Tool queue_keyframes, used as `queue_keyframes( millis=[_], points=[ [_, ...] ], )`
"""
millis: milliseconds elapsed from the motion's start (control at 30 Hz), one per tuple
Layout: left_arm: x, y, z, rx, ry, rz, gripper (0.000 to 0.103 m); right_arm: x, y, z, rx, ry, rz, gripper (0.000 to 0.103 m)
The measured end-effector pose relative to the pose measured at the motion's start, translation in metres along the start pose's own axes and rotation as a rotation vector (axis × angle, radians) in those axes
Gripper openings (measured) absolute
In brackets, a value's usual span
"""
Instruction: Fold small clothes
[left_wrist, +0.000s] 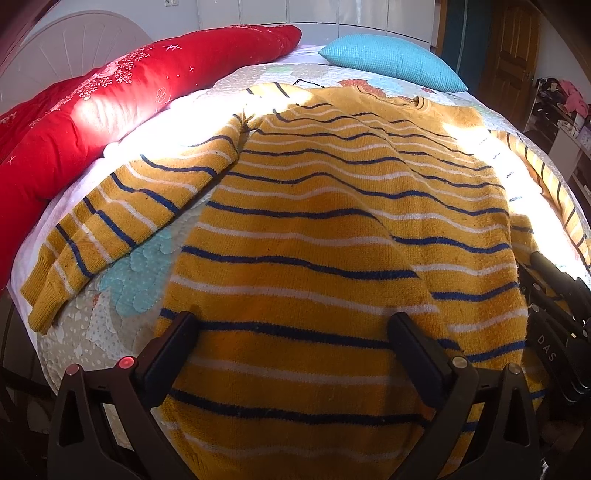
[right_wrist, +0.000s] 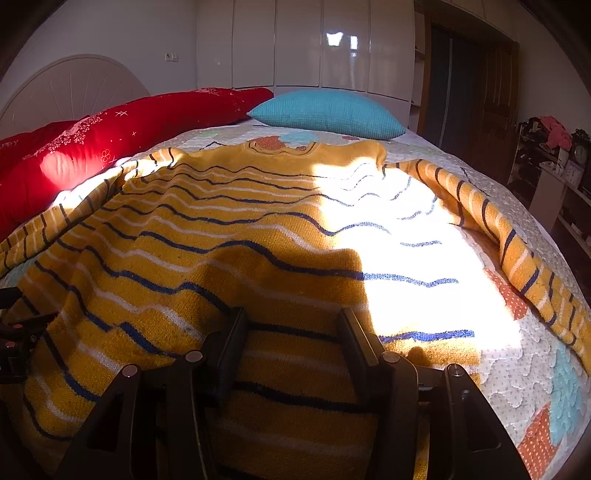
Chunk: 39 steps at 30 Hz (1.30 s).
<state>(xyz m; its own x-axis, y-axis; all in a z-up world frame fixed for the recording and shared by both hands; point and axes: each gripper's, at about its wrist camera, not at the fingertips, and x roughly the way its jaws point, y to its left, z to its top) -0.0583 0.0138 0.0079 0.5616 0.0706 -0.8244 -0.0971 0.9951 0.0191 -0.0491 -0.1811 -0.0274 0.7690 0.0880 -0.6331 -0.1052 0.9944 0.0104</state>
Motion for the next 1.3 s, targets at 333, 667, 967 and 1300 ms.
queue_keyframes(
  millis=[333, 667, 967, 1300],
  points=[
    [-0.042, 0.084, 0.017, -0.105, -0.131, 0.087, 0.103, 0.000, -0.001, -0.002, -0.005, -0.009, -0.004, 0.055],
    [0.001, 0.223, 0.026, -0.257, -0.043, 0.059, 0.091, 0.000, 0.001, -0.002, -0.020, -0.002, -0.023, 0.055],
    [-0.006, 0.289, 0.070, -0.385, -0.047, 0.013, 0.006, 0.001, 0.005, 0.000, -0.045, 0.018, -0.050, 0.056],
    [-0.021, 0.300, 0.164, -0.354, -0.076, 0.046, 0.006, -0.001, 0.003, 0.006, -0.054, 0.046, -0.052, 0.057]
  ],
)
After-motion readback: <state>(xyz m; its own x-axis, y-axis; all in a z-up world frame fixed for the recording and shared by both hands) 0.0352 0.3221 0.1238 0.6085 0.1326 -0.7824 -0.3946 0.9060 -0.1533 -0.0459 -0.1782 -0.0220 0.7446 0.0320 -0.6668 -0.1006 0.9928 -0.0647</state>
